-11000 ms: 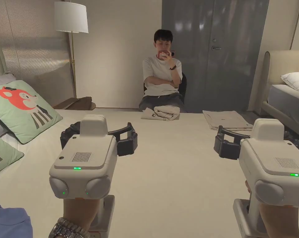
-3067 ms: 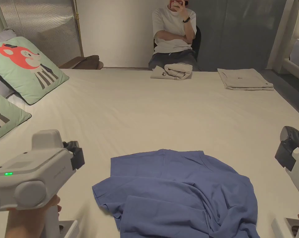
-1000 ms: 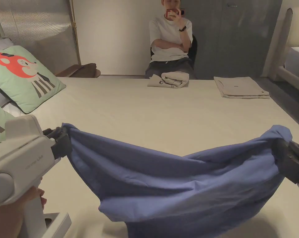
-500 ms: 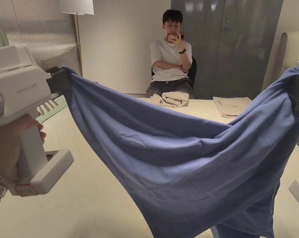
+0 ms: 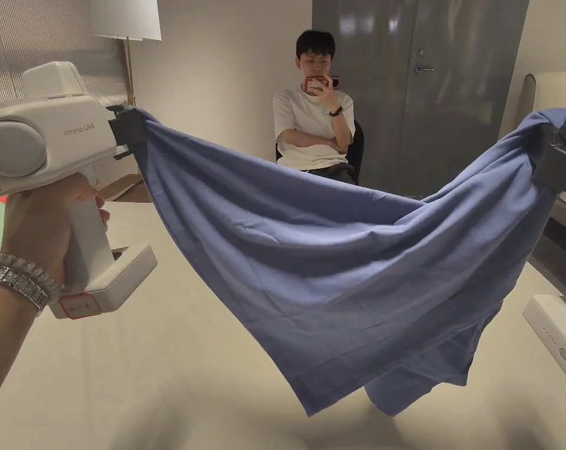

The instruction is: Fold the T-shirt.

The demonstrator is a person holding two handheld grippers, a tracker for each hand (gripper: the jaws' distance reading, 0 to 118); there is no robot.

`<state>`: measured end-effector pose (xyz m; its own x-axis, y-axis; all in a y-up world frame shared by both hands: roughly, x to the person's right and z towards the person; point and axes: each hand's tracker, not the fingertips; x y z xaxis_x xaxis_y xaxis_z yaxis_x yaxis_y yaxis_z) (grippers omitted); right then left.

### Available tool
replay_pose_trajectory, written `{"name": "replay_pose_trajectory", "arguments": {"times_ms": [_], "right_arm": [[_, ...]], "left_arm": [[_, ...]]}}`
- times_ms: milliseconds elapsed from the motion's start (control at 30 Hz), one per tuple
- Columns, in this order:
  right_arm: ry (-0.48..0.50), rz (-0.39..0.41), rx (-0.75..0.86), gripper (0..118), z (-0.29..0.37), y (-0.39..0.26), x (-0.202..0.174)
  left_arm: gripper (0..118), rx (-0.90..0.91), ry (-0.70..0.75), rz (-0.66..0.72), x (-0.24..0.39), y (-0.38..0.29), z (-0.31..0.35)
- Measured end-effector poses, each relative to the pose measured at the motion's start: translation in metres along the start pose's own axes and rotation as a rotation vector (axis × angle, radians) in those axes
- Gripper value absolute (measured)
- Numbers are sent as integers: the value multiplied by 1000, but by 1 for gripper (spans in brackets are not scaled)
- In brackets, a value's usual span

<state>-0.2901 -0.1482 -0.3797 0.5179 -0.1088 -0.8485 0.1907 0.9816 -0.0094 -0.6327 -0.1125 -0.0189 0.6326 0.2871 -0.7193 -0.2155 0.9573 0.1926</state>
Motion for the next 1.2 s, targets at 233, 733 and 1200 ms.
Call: {"name": "replay_pose_trajectory", "arguments": {"times_ms": [233,733,1200], "right_arm": [[-22,-2,-19,8,-51,-38,12],[-7,61,-223,8,16,-97,0],[0,6,-556,8,197,-165,-2]], "left_arm": [[2,-34,23,-7,-8,-28,-53],[2,-175,90,-3,-36,-92,1],[2,-450,183,60,-74,-197,181]]}}
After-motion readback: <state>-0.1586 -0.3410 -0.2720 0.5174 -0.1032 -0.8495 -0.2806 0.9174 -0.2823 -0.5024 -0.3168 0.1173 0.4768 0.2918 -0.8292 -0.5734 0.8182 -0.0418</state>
